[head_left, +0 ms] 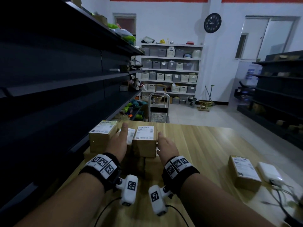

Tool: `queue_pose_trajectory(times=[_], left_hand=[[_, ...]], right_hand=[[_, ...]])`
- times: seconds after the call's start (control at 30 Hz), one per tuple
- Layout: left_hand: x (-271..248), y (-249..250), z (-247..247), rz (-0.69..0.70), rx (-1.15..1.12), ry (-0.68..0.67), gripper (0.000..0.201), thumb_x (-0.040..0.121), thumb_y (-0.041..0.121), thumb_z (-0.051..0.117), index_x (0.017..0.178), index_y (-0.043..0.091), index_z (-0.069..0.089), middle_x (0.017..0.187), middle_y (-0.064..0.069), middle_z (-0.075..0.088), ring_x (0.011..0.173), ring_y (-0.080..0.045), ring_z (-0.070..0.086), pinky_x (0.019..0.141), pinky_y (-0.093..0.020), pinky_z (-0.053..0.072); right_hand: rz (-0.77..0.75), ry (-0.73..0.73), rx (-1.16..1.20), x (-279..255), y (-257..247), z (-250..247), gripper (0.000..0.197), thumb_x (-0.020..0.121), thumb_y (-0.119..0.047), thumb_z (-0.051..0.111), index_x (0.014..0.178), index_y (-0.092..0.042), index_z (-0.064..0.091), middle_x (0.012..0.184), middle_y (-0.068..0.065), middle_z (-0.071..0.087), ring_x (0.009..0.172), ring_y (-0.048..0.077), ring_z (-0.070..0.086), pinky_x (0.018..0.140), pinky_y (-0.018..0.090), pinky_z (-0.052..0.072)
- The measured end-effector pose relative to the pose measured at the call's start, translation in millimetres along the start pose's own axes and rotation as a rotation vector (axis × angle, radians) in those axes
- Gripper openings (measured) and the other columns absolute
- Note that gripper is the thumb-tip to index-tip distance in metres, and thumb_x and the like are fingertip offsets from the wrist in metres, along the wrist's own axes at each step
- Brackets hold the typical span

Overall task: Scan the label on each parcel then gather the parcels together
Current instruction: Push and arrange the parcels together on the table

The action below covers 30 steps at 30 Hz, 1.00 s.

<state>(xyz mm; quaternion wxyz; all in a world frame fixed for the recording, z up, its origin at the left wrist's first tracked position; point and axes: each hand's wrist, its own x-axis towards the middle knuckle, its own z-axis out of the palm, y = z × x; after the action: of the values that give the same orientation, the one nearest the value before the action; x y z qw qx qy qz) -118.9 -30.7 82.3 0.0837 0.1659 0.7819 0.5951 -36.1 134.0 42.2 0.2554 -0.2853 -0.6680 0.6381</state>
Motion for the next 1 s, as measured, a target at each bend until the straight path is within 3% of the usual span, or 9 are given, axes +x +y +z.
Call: queue_pose_trajectory(times=[0.07,0.17,0.2,0.27,0.37,0.6,0.8,0.93,1.0], left_hand=[[-2,1,3,0.076,-0.054,0.063,0.079,0.108,0.074,0.029,0.152,0.017,0.062,0.152,-0.004,0.064,0.142,-0.027,0.056,0.116,-0.042,0.038],[-12,11,13,0.146,-0.114,0.111,0.058,0.11,0.067,0.038,0.114,0.022,0.074,0.111,0.006,0.072,0.114,-0.023,0.066,0.096,-0.035,0.048],[-15,14,19,0.167,-0.132,0.109,0.058,0.109,0.069,0.039,0.106,0.023,0.074,0.106,0.007,0.073,0.11,-0.022,0.068,0.097,-0.038,0.051],[-24,22,35,0.189,-0.173,0.076,0.058,0.109,0.068,0.041,0.107,0.022,0.077,0.107,0.006,0.078,0.108,-0.018,0.072,0.1,-0.043,0.056],[-38,30,66,0.177,-0.209,-0.039,0.054,0.111,0.061,0.043,0.109,0.021,0.078,0.108,0.003,0.082,0.104,-0.018,0.075,0.096,-0.041,0.059],[-55,12,161,0.11,-0.225,-0.315,0.058,0.106,0.068,0.049,0.111,0.016,0.076,0.112,-0.004,0.081,0.108,-0.025,0.075,0.101,-0.05,0.061],[-55,-8,249,-0.056,-0.252,-0.425,0.057,0.104,0.068,0.053,0.115,0.016,0.074,0.121,-0.006,0.078,0.114,-0.024,0.074,0.108,-0.054,0.06],[-68,-6,296,-0.137,-0.272,-0.519,0.084,0.103,0.072,0.048,0.151,0.003,0.058,0.148,-0.009,0.066,0.133,-0.025,0.065,0.116,-0.048,0.053],[-76,-2,313,-0.175,-0.275,-0.572,0.087,0.106,0.071,0.044,0.158,0.001,0.05,0.161,-0.013,0.058,0.144,-0.029,0.058,0.119,-0.047,0.049]], right_hand=[[-0.013,0.02,0.046,0,1,-4,0.04,0.1,-0.061,0.053,0.091,-0.028,0.073,0.101,0.001,0.076,0.106,0.027,0.07,0.107,0.049,0.053],[-0.012,0.101,0.073,3,1,-20,0.075,0.078,-0.079,0.054,0.098,-0.008,0.07,0.118,0.02,0.072,0.118,0.041,0.067,0.109,0.061,0.051],[-0.014,0.112,0.082,6,3,-28,0.074,0.083,-0.076,0.054,0.098,-0.006,0.069,0.12,0.02,0.073,0.12,0.043,0.067,0.109,0.062,0.05],[0.004,0.131,0.109,3,3,-47,0.053,0.099,-0.061,0.054,0.106,-0.011,0.071,0.118,0.012,0.075,0.121,0.04,0.068,0.111,0.059,0.051],[0.037,0.186,0.162,-4,6,-81,0.032,0.103,-0.054,0.056,0.095,-0.026,0.07,0.109,-0.005,0.074,0.113,0.021,0.069,0.11,0.05,0.052],[0.017,0.436,0.126,-8,27,-180,0.069,0.065,-0.082,0.051,0.093,-0.023,0.074,0.111,0.0,0.077,0.108,0.023,0.072,0.106,0.056,0.054],[0.052,0.64,-0.011,-20,31,-263,0.061,0.094,-0.069,0.049,0.098,-0.014,0.075,0.101,0.009,0.076,0.091,0.026,0.069,0.096,0.052,0.056],[0.118,0.691,-0.13,-21,42,-313,0.055,0.11,-0.053,0.043,0.111,-0.006,0.073,0.079,-0.004,0.057,0.071,0.012,0.05,0.079,0.035,0.037],[0.158,0.681,-0.158,-16,51,-329,0.054,0.111,-0.05,0.041,0.115,-0.006,0.071,0.087,0.006,0.061,0.078,0.023,0.055,0.08,0.036,0.037]])
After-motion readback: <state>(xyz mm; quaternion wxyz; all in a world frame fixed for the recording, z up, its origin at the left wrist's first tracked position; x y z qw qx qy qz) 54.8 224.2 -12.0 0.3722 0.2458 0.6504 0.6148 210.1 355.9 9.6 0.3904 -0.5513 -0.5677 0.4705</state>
